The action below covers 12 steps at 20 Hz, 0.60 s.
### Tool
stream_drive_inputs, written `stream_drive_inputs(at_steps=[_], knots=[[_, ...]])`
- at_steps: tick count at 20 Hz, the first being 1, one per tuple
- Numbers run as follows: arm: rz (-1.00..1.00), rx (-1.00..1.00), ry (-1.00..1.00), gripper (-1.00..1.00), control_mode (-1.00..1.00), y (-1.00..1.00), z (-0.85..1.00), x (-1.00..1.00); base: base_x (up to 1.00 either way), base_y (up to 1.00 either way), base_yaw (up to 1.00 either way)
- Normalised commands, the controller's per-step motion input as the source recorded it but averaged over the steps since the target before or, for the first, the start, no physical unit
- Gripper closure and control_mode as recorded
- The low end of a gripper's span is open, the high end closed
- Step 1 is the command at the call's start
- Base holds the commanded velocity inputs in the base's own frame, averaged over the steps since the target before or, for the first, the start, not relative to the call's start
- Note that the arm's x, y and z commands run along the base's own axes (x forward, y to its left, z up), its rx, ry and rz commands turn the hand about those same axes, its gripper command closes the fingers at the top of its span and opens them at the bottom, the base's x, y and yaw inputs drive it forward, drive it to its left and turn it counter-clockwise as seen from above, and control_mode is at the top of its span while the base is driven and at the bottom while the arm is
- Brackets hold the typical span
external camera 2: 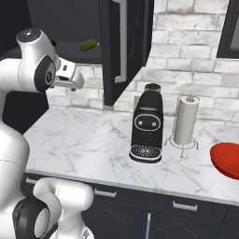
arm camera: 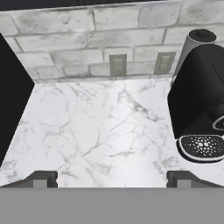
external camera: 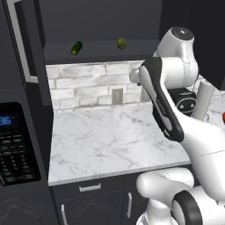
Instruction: Pick the cucumbers from the cabinet and place them in one bowl. Pick the potato from the sink and place it in the other bowl.
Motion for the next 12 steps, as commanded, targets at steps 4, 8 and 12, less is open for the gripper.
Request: stream_drive_inputs(at_steps=[4, 8, 12], knots=[[0.0, 0.0, -0.03, -1.0, -1.0, 0.0, 0.42, -0.04, 0.0, 0.0, 0.0], [0.0, 0.0, -0.21, -1.0, -1.0, 0.05, 0.18, 0.0, 0.0, 0.0, 0.0], [0.0, 0.0, -0.29, -1.0, -1.0, 0.12, 0.13, 0.0, 0.0, 0.0, 0.0]])
